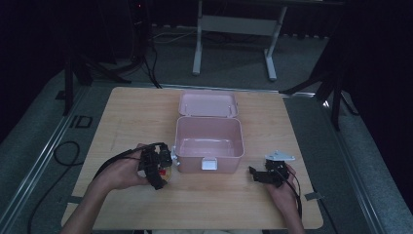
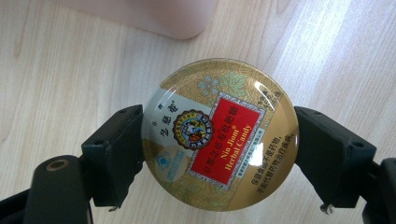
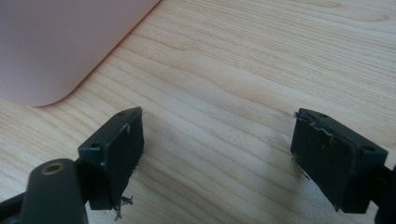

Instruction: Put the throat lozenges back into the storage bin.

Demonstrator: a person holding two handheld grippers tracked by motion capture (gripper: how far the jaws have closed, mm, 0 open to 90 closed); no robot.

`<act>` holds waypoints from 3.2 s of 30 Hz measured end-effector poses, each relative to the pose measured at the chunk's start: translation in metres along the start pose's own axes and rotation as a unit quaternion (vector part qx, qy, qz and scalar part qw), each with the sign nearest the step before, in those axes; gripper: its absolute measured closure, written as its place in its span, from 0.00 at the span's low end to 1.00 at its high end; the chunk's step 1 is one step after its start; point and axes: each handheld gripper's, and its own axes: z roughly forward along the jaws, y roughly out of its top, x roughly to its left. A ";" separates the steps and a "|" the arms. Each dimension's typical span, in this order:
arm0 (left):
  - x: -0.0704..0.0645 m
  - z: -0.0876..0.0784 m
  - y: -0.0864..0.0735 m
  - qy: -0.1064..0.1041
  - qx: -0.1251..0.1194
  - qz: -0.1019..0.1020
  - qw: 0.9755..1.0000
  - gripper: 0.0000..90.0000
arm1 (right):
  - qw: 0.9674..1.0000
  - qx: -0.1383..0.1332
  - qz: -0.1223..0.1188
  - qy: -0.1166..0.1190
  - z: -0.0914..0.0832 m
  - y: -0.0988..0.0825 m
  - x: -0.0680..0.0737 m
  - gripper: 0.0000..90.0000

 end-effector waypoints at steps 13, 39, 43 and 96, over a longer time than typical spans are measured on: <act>0.005 -0.010 0.000 0.004 0.001 -0.001 1.000 0.23 | 1.000 0.000 0.000 0.000 0.000 0.000 0.000 0.19; 0.017 -0.036 0.002 0.023 -0.009 -0.001 1.000 0.23 | 1.000 0.000 0.002 0.000 0.000 0.000 0.000 0.19; 0.018 -0.038 0.004 0.025 -0.010 -0.001 1.000 0.23 | 1.000 0.000 0.002 0.000 0.000 0.000 0.000 0.19; 0.039 -0.065 0.044 0.036 -0.021 0.011 0.999 0.23 | 1.000 0.000 0.000 0.000 0.000 0.000 0.000 0.19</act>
